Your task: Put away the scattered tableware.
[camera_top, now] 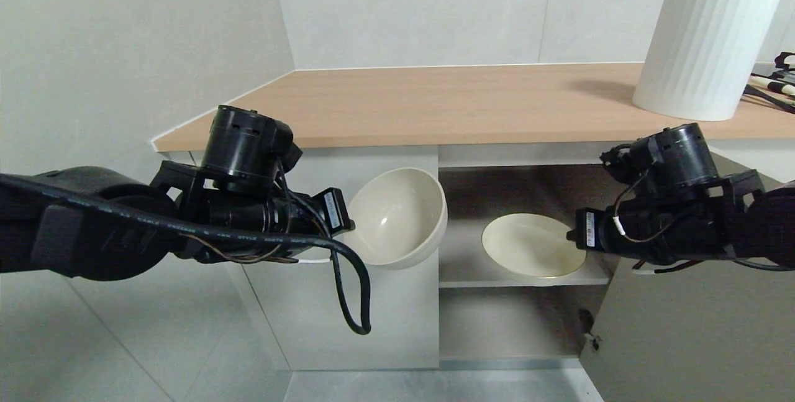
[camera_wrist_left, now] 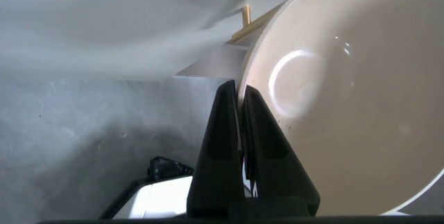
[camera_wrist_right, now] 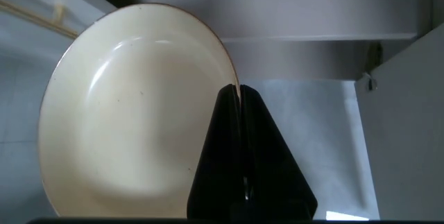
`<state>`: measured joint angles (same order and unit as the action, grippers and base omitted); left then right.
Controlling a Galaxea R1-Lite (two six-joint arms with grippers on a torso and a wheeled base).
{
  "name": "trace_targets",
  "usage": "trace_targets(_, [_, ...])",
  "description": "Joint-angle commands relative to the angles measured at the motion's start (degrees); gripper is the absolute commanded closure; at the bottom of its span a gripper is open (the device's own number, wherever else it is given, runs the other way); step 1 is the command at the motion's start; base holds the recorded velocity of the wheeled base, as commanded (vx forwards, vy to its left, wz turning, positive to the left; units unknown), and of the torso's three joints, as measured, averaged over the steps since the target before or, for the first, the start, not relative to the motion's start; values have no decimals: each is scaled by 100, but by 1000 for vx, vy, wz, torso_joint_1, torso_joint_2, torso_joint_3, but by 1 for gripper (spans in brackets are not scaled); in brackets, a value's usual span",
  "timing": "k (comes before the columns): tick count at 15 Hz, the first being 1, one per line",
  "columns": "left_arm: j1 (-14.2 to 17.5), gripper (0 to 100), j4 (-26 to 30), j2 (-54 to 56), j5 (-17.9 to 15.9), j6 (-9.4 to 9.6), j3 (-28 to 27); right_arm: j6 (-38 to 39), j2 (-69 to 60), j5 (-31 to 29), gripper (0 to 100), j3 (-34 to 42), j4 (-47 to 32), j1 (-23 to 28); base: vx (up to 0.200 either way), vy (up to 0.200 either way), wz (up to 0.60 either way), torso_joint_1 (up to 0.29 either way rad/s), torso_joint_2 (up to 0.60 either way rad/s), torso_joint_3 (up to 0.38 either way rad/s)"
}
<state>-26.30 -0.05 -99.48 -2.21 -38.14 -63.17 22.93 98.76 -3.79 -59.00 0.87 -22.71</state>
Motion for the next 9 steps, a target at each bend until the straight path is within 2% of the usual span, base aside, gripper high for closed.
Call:
trace_targets(1, [-16, 100, -4, -2, 1, 53, 24, 10, 794, -69, 100, -68, 203, -5, 0, 0, 0, 0, 0, 0])
trace_targets(6, [-69, 100, 22, -10, 1, 141, 77, 54, 2183, -465, 100, -68, 1285, 12, 0, 0, 0, 0, 0, 0])
trace_targets(8, [-174, 100, 260, -142, 1, 413, 103, 62, 2912, -904, 100, -68, 2295, 127, 0, 0, 0, 0, 0, 0])
trace_targets(9, [-209, 100, 312, -186, 1, 439, 103, 54, 3097, -939, 100, -68, 2550, 188, 0, 0, 0, 0, 0, 0])
